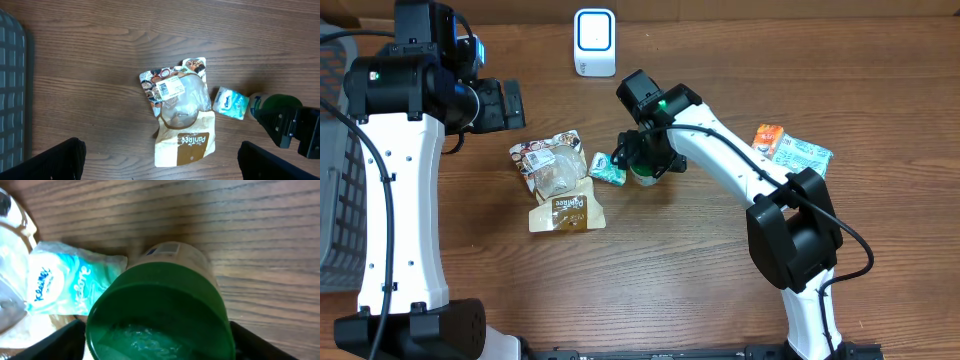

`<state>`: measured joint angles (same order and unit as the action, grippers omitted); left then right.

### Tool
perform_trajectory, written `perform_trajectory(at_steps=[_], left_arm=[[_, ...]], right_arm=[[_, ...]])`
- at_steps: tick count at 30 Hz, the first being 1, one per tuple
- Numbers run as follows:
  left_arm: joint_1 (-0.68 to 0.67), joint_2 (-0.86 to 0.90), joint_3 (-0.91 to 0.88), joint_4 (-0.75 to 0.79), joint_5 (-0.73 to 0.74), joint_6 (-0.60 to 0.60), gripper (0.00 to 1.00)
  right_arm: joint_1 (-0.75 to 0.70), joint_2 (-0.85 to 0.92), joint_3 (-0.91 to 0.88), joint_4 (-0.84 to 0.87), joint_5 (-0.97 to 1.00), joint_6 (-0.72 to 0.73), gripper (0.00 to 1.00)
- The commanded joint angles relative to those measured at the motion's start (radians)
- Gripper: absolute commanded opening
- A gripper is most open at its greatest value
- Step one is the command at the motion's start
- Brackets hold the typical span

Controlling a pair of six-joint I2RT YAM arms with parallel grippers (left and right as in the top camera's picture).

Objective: Scan the item barcode
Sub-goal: 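Move the right gripper left over the green-lidded jar, then lower the right gripper and grasp the green-lidded jar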

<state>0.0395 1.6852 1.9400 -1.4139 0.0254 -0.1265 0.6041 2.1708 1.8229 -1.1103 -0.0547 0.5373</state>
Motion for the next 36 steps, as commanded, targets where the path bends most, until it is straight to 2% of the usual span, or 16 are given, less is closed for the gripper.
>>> perform_trajectory(at_steps=[1,4,11,15,20,26,29,32,36], left_arm=[[-0.001,0.003,0.013,0.001,-0.003,0.018,0.99],[0.0,0.003,0.013,0.001,-0.003,0.018,1.0],[0.0,0.003,0.013,0.001,-0.003,0.018,0.99],[0.0,0.003,0.013,0.001,-0.003,0.018,0.99],[0.0,0.003,0.013,0.001,-0.003,0.018,1.0],[-0.001,0.003,0.013,0.001,-0.003,0.018,1.0],[0.0,0.003,0.013,0.001,-0.003,0.018,1.0],[0.0,0.003,0.013,0.001,-0.003,0.018,1.0],[0.0,0.003,0.013,0.001,-0.003,0.018,1.0]], right_arm=[[0.001,-0.001,-0.011,0.004,0.028,-0.065,0.68],[-0.005,-0.001,-0.01,0.002,0.028,-0.129,0.59],[-0.03,-0.003,0.035,-0.024,0.028,-0.332,0.52],[-0.048,-0.007,0.125,-0.07,0.028,-0.536,0.54],[-0.049,-0.009,0.208,-0.151,0.028,-0.892,0.56],[-0.049,-0.009,0.21,-0.193,0.008,-1.207,0.58],[-0.05,-0.009,0.208,-0.242,-0.019,-1.412,0.61],[-0.05,-0.009,0.198,-0.279,-0.052,-1.542,0.7],[-0.052,-0.008,0.193,-0.31,-0.115,-1.677,0.72]])
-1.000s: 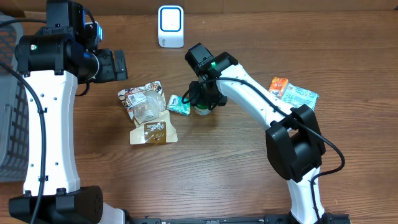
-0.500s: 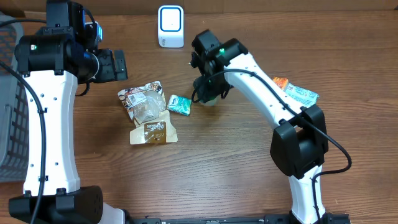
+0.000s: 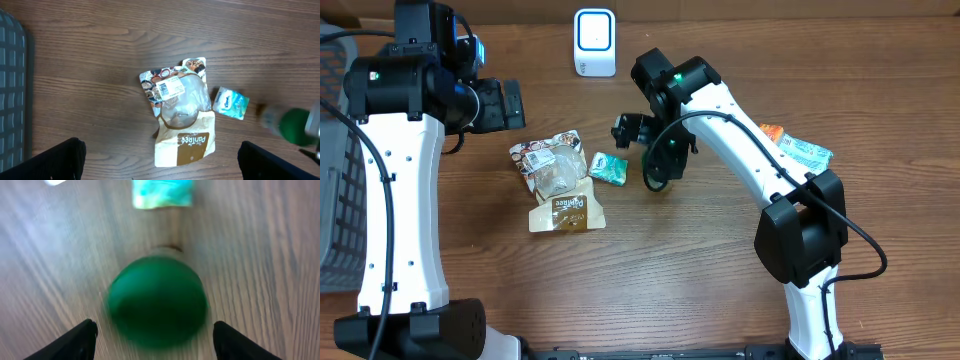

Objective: Scan the item barcode
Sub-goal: 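Lower the right gripper and grasp the green-lidded jar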

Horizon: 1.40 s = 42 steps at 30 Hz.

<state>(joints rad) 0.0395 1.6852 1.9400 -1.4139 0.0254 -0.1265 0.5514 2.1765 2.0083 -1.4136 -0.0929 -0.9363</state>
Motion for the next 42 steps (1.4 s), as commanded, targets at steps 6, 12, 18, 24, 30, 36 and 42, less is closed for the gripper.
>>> perform_trajectory(at_steps=[6,12,18,24,30,36,42], left_arm=[[0.0,0.003,0.013,0.001,-0.003,0.018,0.99],[0.0,0.003,0.013,0.001,-0.003,0.018,0.99],[-0.001,0.003,0.013,0.001,-0.003,0.018,0.99],[0.0,0.003,0.013,0.001,-0.003,0.018,1.0],[0.0,0.003,0.013,0.001,-0.003,0.018,1.0],[-0.001,0.003,0.013,0.001,-0.003,0.018,1.0],[-0.001,0.003,0.013,0.001,-0.003,0.018,1.0]], right_arm=[[-0.008,0.0,0.007,-0.028,-0.108,-0.224,0.73],[-0.023,0.0,0.007,0.011,-0.107,-0.043,1.0],[-0.104,0.0,0.01,0.063,-0.063,0.755,1.0],[-0.147,0.0,0.007,0.003,-0.164,0.906,1.0],[-0.114,0.001,0.007,-0.006,-0.154,0.908,0.98],[-0.064,0.01,0.007,-0.003,-0.06,0.911,0.97],[-0.028,0.042,0.007,-0.004,0.027,0.911,0.96]])
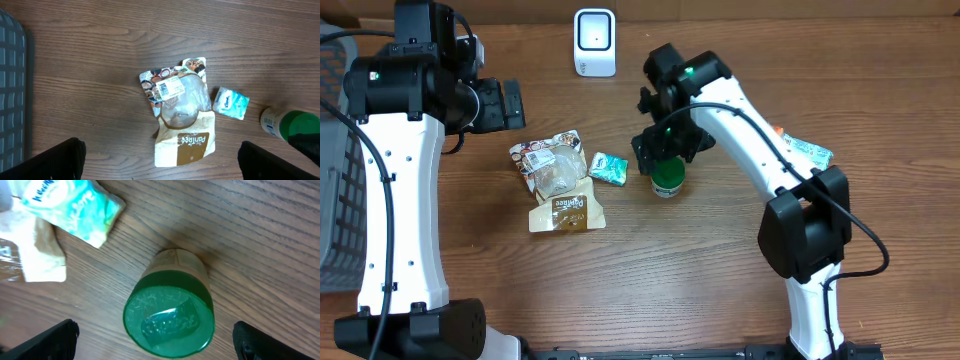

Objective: Scan the item barcode
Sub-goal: 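Lower the right gripper and grasp the green-lidded jar, then lift the jar and carry it toward the scanner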

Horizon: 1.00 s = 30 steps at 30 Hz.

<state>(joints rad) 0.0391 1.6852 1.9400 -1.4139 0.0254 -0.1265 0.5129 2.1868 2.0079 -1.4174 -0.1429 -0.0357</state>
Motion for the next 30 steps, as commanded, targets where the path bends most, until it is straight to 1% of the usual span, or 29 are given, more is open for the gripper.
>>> perform_trajectory(at_steps=[1,3,5,13,17,18,22,27,30], left_arm=[[0.0,0.003,0.013,0.001,-0.003,0.018,1.0],[0.0,0.003,0.013,0.001,-0.003,0.018,1.0],[0.0,0.003,0.013,0.001,-0.003,0.018,0.99],[0.0,0.003,0.013,0.001,-0.003,0.018,0.99],[0.0,0.003,0.013,0.001,-0.003,0.018,1.0],[0.0,0.003,0.013,0.001,-0.003,0.018,0.99],[0.0,0.003,0.013,0.001,-0.003,0.018,1.0],[0.0,0.003,0.013,0.001,-0.003,0.018,1.0],[0.0,0.003,0.013,0.001,-0.003,0.018,0.99]], right_arm=[[0.014,0.041,0.007,-0.002,0.083,0.01,0.95],[0.015,0.054,0.006,-0.008,0.083,0.015,0.92],[0.015,0.06,0.006,-0.013,0.083,0.023,0.91],[0.015,0.062,-0.016,-0.021,0.082,0.028,0.91],[0.015,0.062,-0.066,0.018,0.083,0.025,0.9],[0.015,0.062,-0.077,0.029,0.083,0.006,0.86],[0.015,0.062,-0.079,0.036,0.108,0.002,0.79],[0.013,0.061,-0.079,0.04,0.109,0.002,0.58],[0.013,0.061,-0.079,0.04,0.113,0.002,0.5]])
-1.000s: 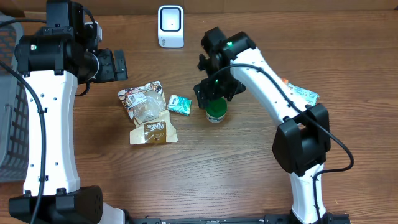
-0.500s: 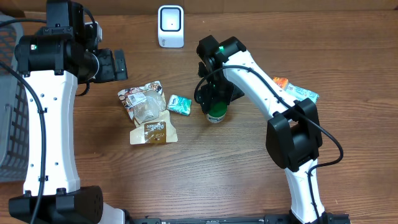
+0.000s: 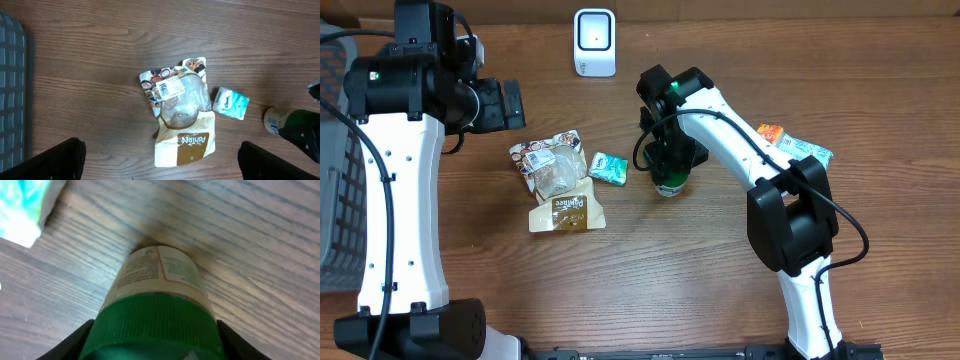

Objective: Scan the item barcode
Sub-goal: 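Lift the jar and carry it toward the scanner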

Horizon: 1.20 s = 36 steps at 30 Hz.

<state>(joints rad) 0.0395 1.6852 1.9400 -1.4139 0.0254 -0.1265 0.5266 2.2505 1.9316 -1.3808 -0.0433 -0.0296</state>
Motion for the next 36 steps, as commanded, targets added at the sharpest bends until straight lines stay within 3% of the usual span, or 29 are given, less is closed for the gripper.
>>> perform_trajectory(at_steps=[1,7,11,17,24,36], left_arm=[[0.0,0.003,0.013,0.001,-0.003,0.018,1.0],[0.0,0.003,0.013,0.001,-0.003,0.018,0.99],[0.0,0.003,0.013,0.001,-0.003,0.018,1.0],[0.0,0.003,0.013,0.001,-0.003,0.018,0.99],[0.0,0.003,0.013,0.001,-0.003,0.018,1.0],[0.0,0.003,0.013,0.001,-0.003,0.018,1.0]], right_arm=[[0.0,-0.002,0.0,0.003,0.019,-0.004,0.49],[0.0,-0.008,0.092,-0.043,0.027,-0.008,0.47],[0.0,-0.018,0.212,-0.121,-0.045,-0.107,0.46],[-0.001,-0.055,0.389,-0.188,-0.33,-0.296,0.45],[-0.04,-0.131,0.473,-0.205,-0.644,-0.424,0.45],[-0.203,-0.28,0.473,-0.204,-1.03,-0.447,0.46]])
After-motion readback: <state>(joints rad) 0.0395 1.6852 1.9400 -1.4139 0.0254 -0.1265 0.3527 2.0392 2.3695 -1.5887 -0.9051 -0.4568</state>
